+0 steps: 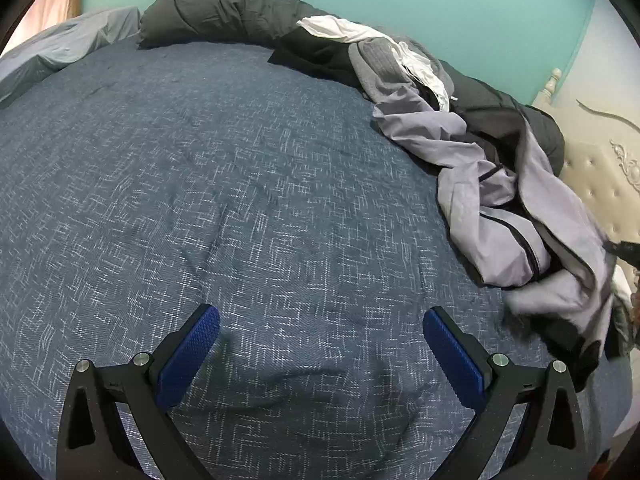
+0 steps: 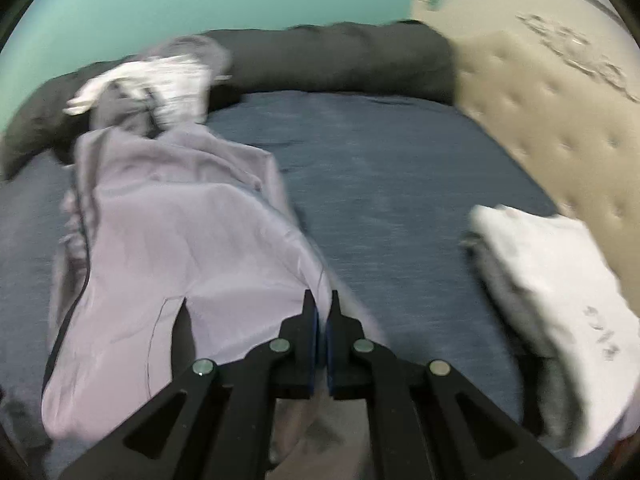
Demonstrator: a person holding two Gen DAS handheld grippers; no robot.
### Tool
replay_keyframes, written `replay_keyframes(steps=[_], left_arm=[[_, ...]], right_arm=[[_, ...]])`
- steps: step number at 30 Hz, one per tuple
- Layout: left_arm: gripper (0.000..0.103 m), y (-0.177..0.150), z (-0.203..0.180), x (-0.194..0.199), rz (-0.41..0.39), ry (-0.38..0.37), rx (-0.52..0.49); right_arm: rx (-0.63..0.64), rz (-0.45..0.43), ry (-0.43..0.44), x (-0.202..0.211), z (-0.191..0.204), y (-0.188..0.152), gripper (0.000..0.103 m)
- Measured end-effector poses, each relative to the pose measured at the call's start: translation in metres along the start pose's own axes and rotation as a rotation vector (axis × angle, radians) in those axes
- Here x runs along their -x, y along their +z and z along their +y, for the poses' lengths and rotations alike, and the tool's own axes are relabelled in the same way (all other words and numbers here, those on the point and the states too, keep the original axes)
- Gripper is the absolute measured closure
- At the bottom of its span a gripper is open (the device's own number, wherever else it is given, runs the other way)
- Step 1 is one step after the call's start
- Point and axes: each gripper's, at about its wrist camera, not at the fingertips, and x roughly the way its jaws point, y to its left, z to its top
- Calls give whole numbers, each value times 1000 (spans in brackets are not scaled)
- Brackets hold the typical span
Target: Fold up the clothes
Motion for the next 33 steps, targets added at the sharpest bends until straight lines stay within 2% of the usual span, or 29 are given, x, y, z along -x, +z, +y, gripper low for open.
replay_keyframes(steps=[3,6,7,9,13,16,24,30,33], left_arm=[[0,1,-1,-1,0,0,0],[0,0,-3,-3,4,-1,-1],[0,-1,-3,-4,7,-1,-3],[0,-1,-5,-5,15,-7,-8],[0,-4,-9,-7,26,-17,-21],[0,-3,-13,-8,34,-37,-23],[0,-4,-30,-6,36,-46,-71],[0,-7,-37,-11,58,-71,-94],[0,-8,-49,-12,53,-62,-121]], right_arm=[[-31,29,-49,-4,-28,-3,100],[-39,52,-35,-11,-30,-6,99],[-45,44,-32,-10,-29,-8,94],[-53,9,-58,-3,-24,-11,86],[-112,-113,-91,32,-21,-23,74],[-164,-165,33,52,-14,-31,65],[-208,-147,311,52,40,-74,63],[-183,-138,428,46,85,-115,63],[-152,-139,440,42,99,-127,61]])
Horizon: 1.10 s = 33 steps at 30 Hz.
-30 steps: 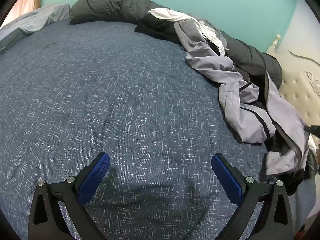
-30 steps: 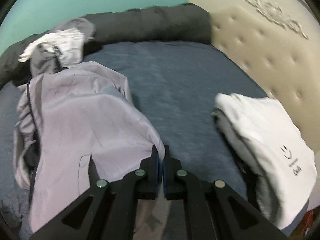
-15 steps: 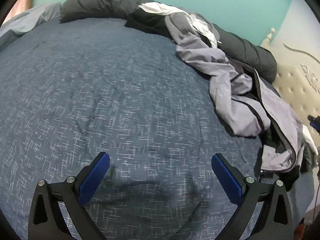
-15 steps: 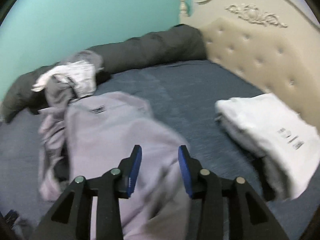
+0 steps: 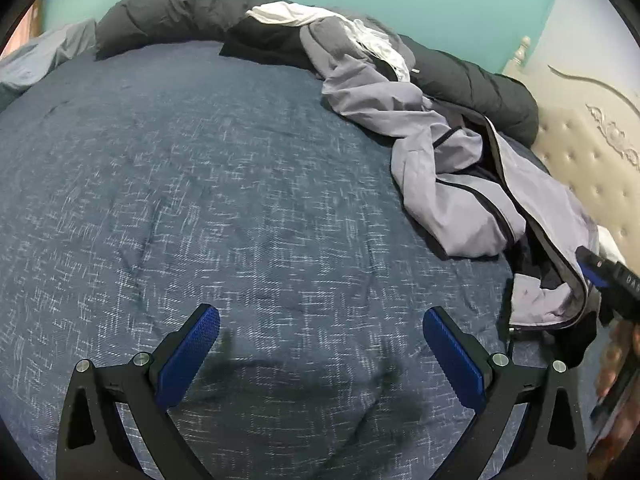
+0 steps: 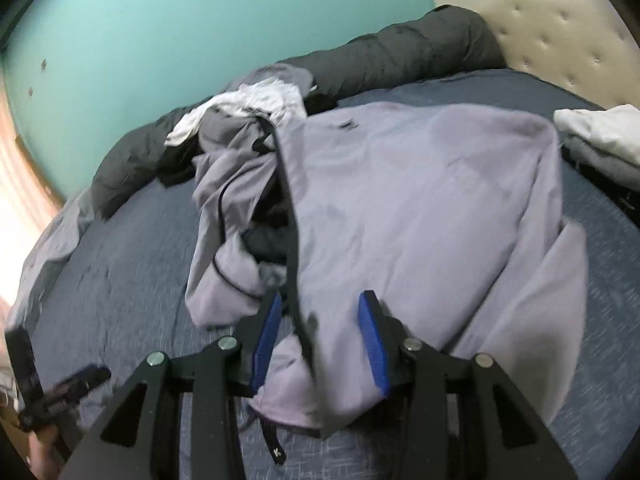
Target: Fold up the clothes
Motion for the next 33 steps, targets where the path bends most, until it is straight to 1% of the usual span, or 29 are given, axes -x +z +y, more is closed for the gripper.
replay_keyframes(steps=[2,4,6,9,14,20,22,24,28,31,33], left_arm=[[0,1,-10,-2,4,2,-29],[0,3,-20,-8,23,-4,-51],[0,9,-30,-12,34,-4,-72],[0,20,-45,-18,31,-1,-95],[0,42,-65,-33,25,20,-117],[0,58,-94,-63,53,21,-151],[0,58,-101,-76,75,8,-150],[0,57,-108,-88,105,15,-160],[0,55,-114,-103,132,1,-149],[0,53,-107,-115,164,-6,-84],[0,52,-106,-120,170,3,-75]], right_arm=[[3,-12,12,-1,2,-6,60],[-20,-28,42,-1,-1,-9,59],[-34,-54,61,2,-6,-13,59],[-22,-83,70,4,-10,-22,59],[-56,-74,110,-3,-17,-23,59],[-59,-90,132,-2,-24,-20,59],[-70,-100,128,-2,-27,-20,59],[-80,-95,137,-5,-29,-19,59],[-83,-103,145,-4,-30,-18,59],[-97,-105,154,-4,-31,-18,59],[-96,-107,157,-3,-31,-18,59]])
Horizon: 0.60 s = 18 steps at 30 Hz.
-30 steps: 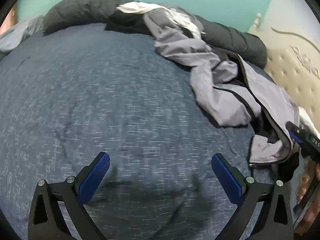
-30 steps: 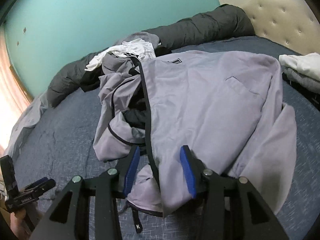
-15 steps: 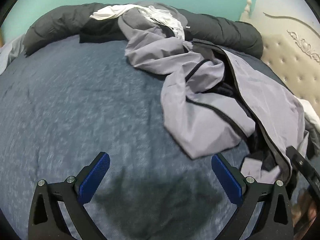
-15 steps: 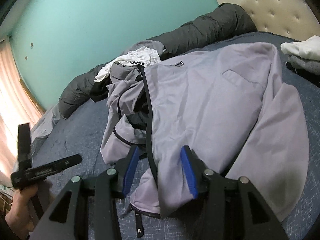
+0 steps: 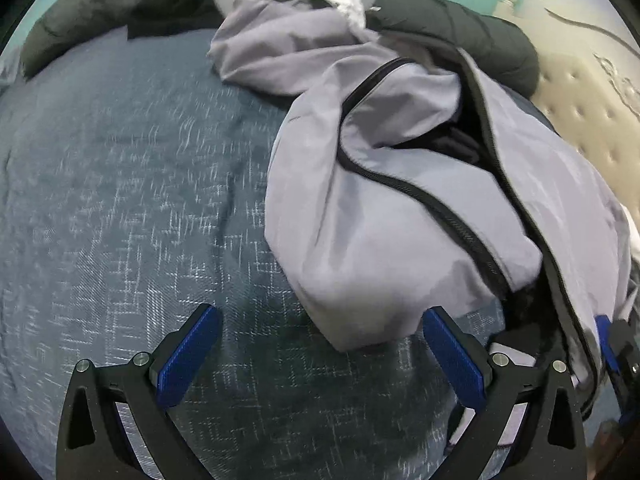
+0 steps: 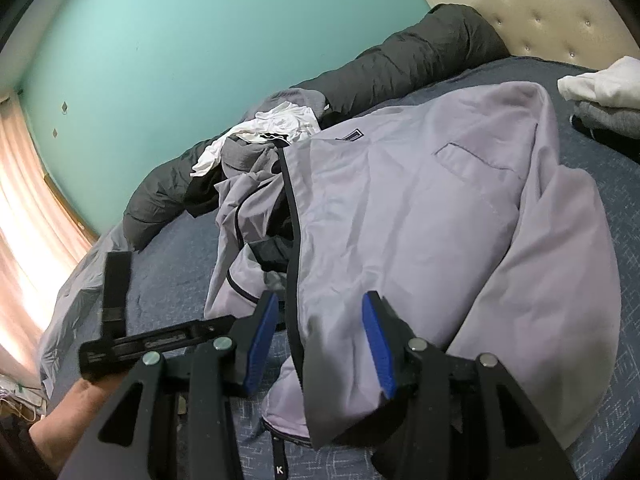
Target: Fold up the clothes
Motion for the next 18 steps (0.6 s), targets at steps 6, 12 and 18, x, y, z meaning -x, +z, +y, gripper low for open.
replay_keyframes(steps=[6,12,18], left_arm=[[0,-1,-4,-4,6,4,-25],[0,-4,-7,-10,14,40,-31],[0,-7,-3,-11,15,26,13]], right_arm=[[-12,-10,3,1,-1,1,59],[-22,-16,3,2,-3,1,59],[-21,-16,2,2,-2,1,59]])
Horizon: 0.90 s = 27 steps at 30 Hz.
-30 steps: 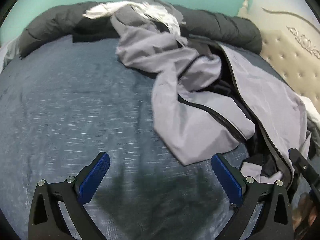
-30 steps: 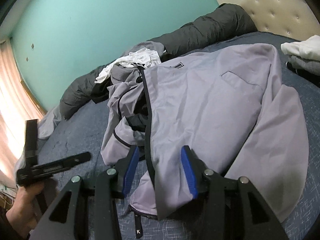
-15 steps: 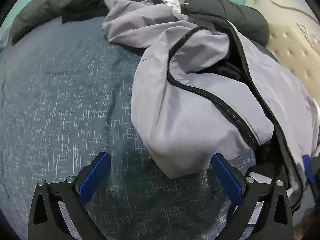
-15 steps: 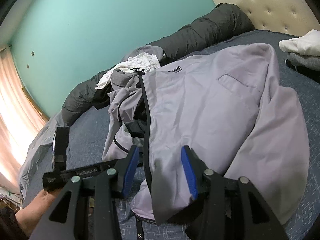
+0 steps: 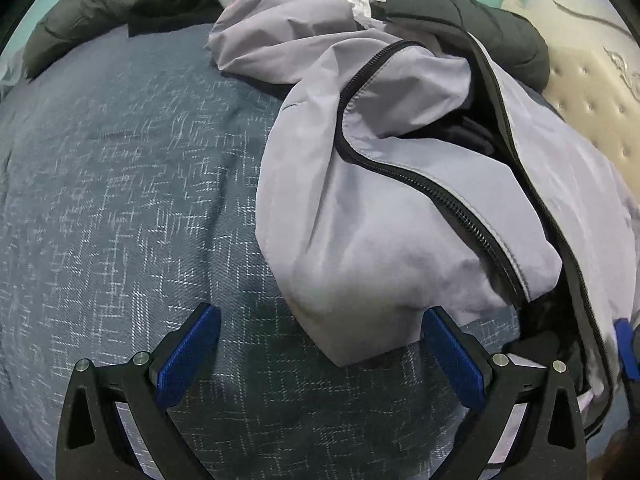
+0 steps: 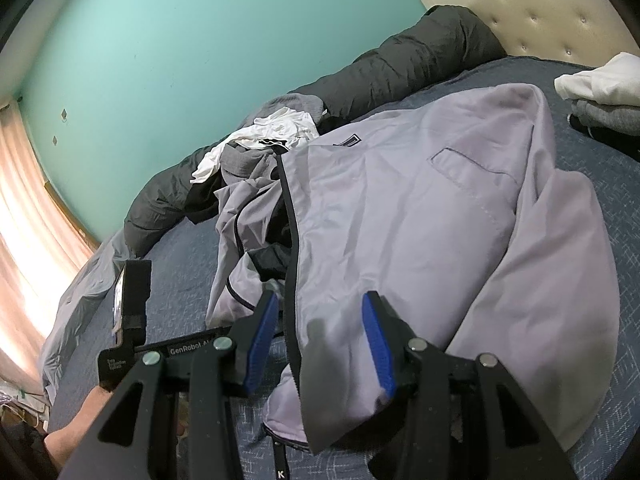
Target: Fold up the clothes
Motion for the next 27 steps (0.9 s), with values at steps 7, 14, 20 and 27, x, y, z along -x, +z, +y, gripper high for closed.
replay_keyframes(steps=[7,14,20,27], left_arm=[[0,-3,0,-4,6,11,7],[0,-8,-6,-5,10,43,-29],[46,-13,-7,5,-13,-66,-16],[77,-14,-9,15,-37,-118,-47]], right_arm=[[-7,-2,3,0,0,1,59],[-10,-4,3,-1,-1,0,59],[-13,-12,1,-1,-1,0,59],[-11,-14,-1,0,-1,1,59]])
